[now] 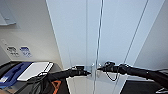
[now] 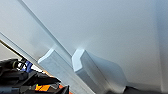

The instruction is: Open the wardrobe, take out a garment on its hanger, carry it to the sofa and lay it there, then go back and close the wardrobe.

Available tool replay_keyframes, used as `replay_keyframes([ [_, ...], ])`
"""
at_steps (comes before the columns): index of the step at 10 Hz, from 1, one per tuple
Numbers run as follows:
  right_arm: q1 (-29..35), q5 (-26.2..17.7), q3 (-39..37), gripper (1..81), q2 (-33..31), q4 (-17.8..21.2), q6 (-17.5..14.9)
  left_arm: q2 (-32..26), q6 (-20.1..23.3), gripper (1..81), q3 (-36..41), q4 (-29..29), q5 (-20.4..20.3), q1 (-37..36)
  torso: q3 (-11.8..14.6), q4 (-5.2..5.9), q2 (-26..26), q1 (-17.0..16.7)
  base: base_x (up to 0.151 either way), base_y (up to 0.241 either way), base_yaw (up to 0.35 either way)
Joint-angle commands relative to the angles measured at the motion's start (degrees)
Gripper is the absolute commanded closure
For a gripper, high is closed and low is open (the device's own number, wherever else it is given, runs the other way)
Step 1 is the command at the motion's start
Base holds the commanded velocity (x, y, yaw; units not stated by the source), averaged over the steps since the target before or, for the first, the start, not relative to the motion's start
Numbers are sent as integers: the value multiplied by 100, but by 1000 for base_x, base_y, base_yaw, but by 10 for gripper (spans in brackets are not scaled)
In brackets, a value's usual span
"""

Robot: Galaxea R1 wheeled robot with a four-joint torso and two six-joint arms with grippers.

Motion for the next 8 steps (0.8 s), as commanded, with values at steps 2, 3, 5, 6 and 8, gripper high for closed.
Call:
replay_keyframes([
  [2,934,-5,54,10,120,109,31,563,23,10,-481,46,23,-1001,0,0,0,0,0,0,0],
  [3,908,-5,88,10,120,109,23,771,23,10,-673,159,-2,-1028,-2,0,0,0,0,0,0],
  [5,890,-5,176,10,129,109,32,1168,23,10,-1104,275,-12,-1107,-2,0,0,0,0,0,0],
  [6,881,-5,203,10,129,109,32,1345,23,10,-1263,318,-20,-1124,-2,0,0,0,0,0,0],
  [8,811,-5,264,10,146,92,32,1739,23,10,-1492,398,-29,-1186,-5,0,0,0,0,0,0],
])
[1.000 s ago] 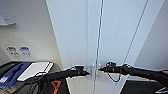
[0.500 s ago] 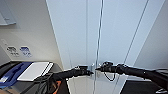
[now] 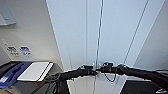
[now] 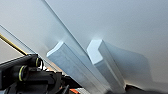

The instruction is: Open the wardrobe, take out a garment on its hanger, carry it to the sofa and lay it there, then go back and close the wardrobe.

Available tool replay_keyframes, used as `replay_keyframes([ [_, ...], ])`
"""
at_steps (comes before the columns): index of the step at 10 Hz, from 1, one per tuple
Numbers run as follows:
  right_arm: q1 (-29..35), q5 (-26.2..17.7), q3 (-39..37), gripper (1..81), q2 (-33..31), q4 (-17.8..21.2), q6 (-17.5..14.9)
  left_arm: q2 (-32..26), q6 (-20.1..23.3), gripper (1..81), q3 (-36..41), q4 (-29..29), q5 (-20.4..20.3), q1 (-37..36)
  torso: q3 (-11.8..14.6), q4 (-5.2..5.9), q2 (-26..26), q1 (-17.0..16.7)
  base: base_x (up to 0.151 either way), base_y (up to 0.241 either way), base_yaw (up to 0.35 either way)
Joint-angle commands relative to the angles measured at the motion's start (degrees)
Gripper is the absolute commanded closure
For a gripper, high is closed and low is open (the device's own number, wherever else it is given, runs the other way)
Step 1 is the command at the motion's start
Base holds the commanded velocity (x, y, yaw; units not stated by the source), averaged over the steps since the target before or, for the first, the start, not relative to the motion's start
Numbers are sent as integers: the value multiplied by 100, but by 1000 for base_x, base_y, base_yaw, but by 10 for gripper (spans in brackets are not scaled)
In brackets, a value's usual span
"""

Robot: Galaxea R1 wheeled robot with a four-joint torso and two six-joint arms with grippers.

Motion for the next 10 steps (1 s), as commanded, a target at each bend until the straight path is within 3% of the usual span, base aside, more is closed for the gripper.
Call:
replay_keyframes([
  [1,850,0,229,10,31,80,29,425,45,10,-78,179,-212,-1165,0,0,0,0,0,0,0],
  [3,754,26,519,10,49,62,20,608,54,10,70,179,-221,-1138,0,0,0,0,0,0,0],
  [6,508,88,898,10,22,18,11,532,80,10,1097,179,-325,-920,0,0,0,0,0,0,0],
  [8,385,114,1212,10,-126,9,-23,-36,81,10,2191,187,-964,-665,0,0,2,2,0,0,0],
  [10,201,227,1537,10,-275,0,-68,-477,72,10,2967,352,-1161,-323,0,0,4,4,0,0,0],
])
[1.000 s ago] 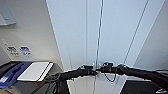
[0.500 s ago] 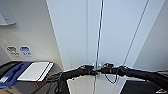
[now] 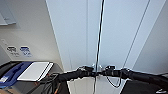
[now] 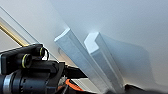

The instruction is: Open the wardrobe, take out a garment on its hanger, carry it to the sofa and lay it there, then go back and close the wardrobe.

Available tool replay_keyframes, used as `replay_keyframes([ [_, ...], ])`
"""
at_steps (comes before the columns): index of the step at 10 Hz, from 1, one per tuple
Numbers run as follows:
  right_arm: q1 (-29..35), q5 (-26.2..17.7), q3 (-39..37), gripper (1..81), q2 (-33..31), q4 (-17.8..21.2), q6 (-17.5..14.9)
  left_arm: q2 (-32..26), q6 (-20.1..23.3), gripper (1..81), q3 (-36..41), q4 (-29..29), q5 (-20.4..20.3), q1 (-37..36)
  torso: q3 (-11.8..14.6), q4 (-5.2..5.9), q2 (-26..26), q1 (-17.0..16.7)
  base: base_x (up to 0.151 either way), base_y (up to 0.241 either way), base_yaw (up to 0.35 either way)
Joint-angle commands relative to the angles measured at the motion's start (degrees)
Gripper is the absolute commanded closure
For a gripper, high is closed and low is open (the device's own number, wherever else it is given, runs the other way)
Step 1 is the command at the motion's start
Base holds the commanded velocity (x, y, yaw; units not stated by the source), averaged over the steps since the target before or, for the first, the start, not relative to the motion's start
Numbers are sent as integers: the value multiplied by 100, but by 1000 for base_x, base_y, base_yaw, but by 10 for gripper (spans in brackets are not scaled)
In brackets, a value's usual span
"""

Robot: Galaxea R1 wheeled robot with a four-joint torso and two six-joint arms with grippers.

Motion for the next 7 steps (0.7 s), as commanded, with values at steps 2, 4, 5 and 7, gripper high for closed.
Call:
replay_keyframes([
  [2,176,127,1063,10,-45,157,48,-571,59,10,2638,290,-1110,84,0,0,2,2,0,0,0],
  [4,-122,189,1520,10,-282,-132,48,-1081,50,10,3482,685,-1058,515,0,0,2,7,0,0,0],
  [5,-298,197,1827,10,-466,-291,48,-1422,50,10,3922,888,-1031,726,0,0,2,9,0,0,0],
  [7,-667,407,2354,10,-870,-580,48,-2213,50,10,4572,1091,-1022,1182,0,0,2,9,0,0,0],
])
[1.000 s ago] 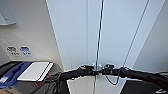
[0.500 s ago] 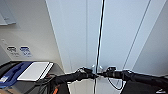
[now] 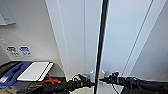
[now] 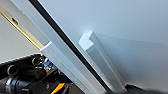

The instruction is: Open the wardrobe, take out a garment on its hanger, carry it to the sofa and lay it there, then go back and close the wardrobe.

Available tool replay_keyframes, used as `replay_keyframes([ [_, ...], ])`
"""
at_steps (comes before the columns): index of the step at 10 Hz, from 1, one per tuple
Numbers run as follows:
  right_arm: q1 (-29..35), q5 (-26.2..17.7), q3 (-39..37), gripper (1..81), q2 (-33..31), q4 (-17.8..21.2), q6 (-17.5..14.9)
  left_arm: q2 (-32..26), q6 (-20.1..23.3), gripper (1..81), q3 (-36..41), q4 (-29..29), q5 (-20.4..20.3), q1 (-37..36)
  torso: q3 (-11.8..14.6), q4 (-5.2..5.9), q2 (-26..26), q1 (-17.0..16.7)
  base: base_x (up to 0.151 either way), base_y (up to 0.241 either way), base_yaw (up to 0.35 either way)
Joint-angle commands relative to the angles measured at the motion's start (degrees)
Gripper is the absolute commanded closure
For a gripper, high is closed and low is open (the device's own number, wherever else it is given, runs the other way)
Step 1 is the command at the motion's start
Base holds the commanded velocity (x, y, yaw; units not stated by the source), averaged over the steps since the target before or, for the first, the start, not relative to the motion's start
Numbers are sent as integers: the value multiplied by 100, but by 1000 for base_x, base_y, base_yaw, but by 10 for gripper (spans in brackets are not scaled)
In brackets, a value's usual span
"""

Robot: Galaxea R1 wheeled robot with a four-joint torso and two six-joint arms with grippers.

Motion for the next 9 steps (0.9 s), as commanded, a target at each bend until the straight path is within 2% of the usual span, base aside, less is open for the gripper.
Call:
replay_keyframes([
  [1,-173,-180,1421,10,-305,-364,202,-981,-104,10,2267,555,20,535,0,0,0,0,0,0,0],
  [3,-623,-171,2108,10,-921,-919,202,-1933,-104,10,2981,775,11,1029,2,0,0,2,0,0,0],
  [4,-894,-24,2475,10,-1312,-1127,202,-2317,-104,10,3303,871,-15,1214,2,0,0,2,0,0,0],
  [7,-1993,1230,2996,10,-2684,-1735,202,-3591,-95,10,4306,1310,-102,1925,5,0,0,2,0,0,0],
  [8,-2335,1767,3023,10,-3054,-1920,210,-3995,-95,10,4431,1468,-398,2249,7,0,0,2,0,0,0],
  [9,-2661,2270,3006,10,-3389,-2079,227,-4383,-104,10,4432,1566,-882,2576,9,0,0,2,0,0,0],
])
